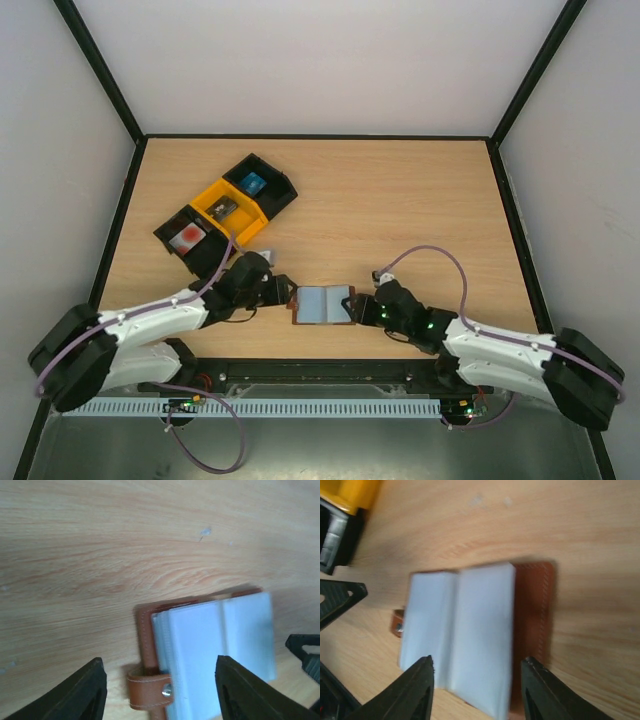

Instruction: Take the credit cards out of the card holder

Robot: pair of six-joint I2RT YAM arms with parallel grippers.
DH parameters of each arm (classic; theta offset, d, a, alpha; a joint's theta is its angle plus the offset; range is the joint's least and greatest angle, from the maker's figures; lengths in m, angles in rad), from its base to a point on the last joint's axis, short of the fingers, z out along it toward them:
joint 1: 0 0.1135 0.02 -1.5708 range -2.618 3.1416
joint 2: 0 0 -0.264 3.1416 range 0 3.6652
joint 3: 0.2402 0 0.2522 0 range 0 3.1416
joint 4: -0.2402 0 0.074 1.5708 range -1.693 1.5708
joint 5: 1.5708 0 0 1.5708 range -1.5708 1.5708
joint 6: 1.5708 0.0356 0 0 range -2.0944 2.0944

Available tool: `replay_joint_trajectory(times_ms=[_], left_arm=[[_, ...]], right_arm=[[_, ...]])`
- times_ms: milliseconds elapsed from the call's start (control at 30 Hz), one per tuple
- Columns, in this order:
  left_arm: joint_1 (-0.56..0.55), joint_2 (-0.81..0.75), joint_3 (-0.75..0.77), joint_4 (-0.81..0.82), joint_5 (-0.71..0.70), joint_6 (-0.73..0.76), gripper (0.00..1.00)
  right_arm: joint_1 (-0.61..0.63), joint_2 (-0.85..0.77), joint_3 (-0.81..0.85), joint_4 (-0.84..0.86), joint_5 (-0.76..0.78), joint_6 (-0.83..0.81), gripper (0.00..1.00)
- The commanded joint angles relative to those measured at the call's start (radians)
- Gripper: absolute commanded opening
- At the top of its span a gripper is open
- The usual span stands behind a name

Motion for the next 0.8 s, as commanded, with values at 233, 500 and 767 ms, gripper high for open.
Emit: replay_joint_trajectory(times_ms=[233,500,767], left_arm=[[-0.005,-0.445,0.164,-0.320,-0.132,0.059,1.00],[-0.005,-0.629,0.308,-0.442,-0.206,0.083,1.00],[-0.004,-0.721,0.326,-0.446,-0.228,0.094,1.00]], right_arm=[[0.000,-0.362,0.271,-0.442,0.208,-0.056,0.79],[0.000,-0.400,0.463,-0.589,0.298,-0.117,0.98],[0.000,-0.425,0.534,-0.631,0.365,-0.145,0.98]])
